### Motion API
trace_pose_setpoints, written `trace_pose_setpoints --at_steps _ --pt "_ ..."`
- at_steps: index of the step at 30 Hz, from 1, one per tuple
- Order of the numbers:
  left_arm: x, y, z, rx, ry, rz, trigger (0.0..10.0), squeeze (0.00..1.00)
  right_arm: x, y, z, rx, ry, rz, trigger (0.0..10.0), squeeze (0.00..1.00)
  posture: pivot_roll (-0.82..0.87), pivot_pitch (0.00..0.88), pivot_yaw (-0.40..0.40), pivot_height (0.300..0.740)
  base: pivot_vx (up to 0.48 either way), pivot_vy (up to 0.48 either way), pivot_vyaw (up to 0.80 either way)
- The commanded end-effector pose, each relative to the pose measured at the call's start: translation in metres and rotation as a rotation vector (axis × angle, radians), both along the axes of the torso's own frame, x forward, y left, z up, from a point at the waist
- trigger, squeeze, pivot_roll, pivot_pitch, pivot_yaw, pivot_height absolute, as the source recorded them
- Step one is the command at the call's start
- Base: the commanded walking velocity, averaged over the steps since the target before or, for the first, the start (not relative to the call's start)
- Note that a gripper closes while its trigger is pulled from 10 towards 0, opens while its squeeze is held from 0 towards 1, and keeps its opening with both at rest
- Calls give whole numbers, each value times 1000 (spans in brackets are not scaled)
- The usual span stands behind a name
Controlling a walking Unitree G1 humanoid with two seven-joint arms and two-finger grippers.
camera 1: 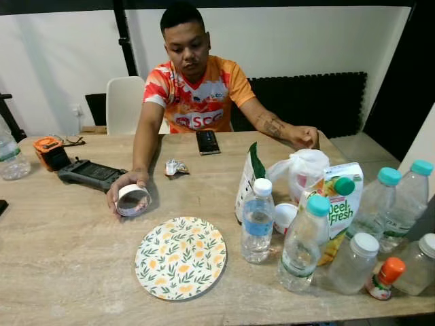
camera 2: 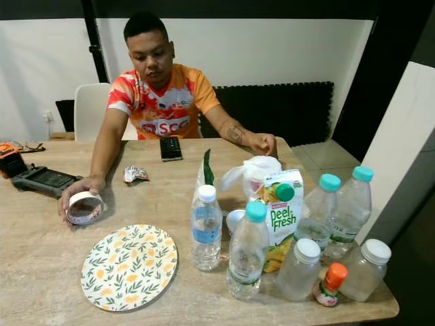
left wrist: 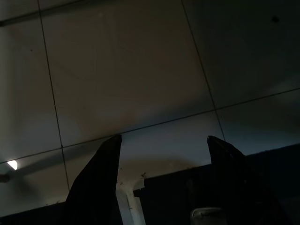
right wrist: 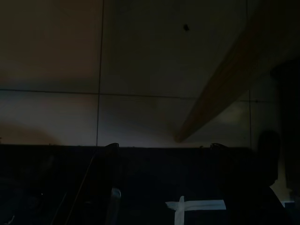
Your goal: Restocking fridge
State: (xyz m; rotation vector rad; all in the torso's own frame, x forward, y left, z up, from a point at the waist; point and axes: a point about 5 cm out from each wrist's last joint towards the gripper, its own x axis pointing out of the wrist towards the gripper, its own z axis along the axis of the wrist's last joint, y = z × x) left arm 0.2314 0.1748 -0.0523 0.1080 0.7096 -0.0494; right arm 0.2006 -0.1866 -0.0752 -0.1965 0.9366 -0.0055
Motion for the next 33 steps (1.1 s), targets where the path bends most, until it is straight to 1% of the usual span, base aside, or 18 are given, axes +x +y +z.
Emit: trace_pose_setpoints --at_steps 1,15,30,33 --pt "-8 0 -6 2 30 -5 10000 0 -7 -2 -4 2 24 -17 10000 0 -1 67 -4 740 0 0 0" --pt "-7 3 -5 31 33 13 10000 0 -5 -2 -3 2 19 -11 10000 0 -1 59 2 740 0 0 0" --pt "-7 4 -5 31 39 28 10000 0 -4 1 -2 9 19 11 10000 0 1 59 1 740 0 0 0" --pt "-7 4 -5 30 40 29 10000 0 -4 1 -2 9 18 11 10000 0 0 58 1 740 -259 0 0"
